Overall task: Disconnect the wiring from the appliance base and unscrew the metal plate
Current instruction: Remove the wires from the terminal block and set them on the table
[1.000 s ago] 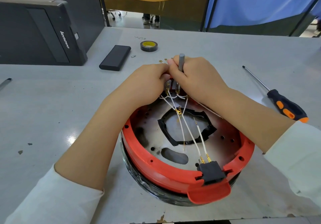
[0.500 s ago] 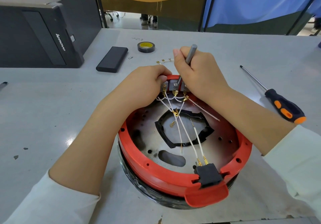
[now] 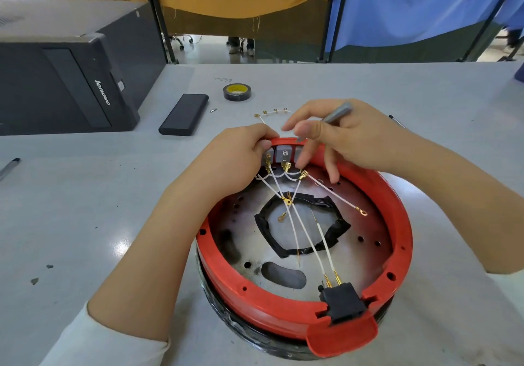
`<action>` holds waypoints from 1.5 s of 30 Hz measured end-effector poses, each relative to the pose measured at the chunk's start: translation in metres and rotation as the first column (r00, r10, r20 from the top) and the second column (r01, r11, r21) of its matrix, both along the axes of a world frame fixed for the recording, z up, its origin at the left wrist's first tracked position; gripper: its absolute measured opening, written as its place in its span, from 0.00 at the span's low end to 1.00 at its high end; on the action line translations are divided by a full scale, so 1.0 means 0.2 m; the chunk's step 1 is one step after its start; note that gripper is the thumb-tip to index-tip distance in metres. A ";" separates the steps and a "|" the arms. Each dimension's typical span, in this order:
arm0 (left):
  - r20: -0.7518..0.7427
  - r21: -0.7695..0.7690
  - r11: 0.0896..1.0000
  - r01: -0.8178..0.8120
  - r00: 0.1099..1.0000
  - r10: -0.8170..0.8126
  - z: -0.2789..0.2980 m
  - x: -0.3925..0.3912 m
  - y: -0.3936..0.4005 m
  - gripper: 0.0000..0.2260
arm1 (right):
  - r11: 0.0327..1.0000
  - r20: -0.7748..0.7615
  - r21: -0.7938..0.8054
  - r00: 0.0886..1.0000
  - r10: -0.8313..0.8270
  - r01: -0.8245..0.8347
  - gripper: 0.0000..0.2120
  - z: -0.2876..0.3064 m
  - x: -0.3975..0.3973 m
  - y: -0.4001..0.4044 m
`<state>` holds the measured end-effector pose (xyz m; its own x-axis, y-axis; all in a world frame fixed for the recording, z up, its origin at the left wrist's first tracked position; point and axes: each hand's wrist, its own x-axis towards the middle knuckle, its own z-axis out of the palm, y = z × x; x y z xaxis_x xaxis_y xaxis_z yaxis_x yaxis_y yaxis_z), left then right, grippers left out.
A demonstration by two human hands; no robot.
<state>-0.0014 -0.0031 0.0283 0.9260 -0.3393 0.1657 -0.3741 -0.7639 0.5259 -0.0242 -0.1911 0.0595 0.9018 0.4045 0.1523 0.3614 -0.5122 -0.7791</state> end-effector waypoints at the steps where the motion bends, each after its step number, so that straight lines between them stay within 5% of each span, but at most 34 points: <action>1: -0.006 -0.003 1.000 0.001 1.000 -0.001 0.00 0.00 0.00 0.12 | 1.000 -0.017 -0.017 1.000 0.008 -0.008 0.11 0.00 -0.01 -0.01; 5: -0.034 -0.017 1.000 -0.012 0.999 0.012 -0.01 0.00 0.00 0.12 | 0.980 0.049 -0.197 0.999 0.016 -0.006 0.03 -0.03 -0.07 -0.05; 10: -0.039 -0.011 1.000 -0.011 0.999 0.011 -0.01 0.00 0.00 0.13 | 0.865 0.191 -0.496 0.982 0.017 0.081 0.08 -0.05 -0.11 -0.05; 18: -0.035 -0.007 1.000 -0.006 0.999 0.006 0.00 0.00 0.00 0.13 | 0.744 0.401 -0.654 0.897 0.186 0.138 0.09 -0.14 -0.11 -0.01; 25: -0.041 -0.013 1.000 -0.006 0.999 0.006 0.00 0.00 0.00 0.13 | 0.729 0.373 -0.675 0.906 0.197 0.119 0.03 -0.12 -0.12 -0.02; 34: -0.030 -0.012 1.000 -0.004 1.000 0.003 -0.01 0.00 -0.01 0.13 | 0.710 0.385 -0.697 0.888 0.251 0.101 0.07 -0.13 -0.14 -0.01; 45: -0.042 -0.015 1.000 -0.006 0.999 0.005 -0.01 0.00 0.00 0.12 | 0.715 0.662 -0.627 0.694 0.283 0.307 0.05 0.03 -0.10 -0.11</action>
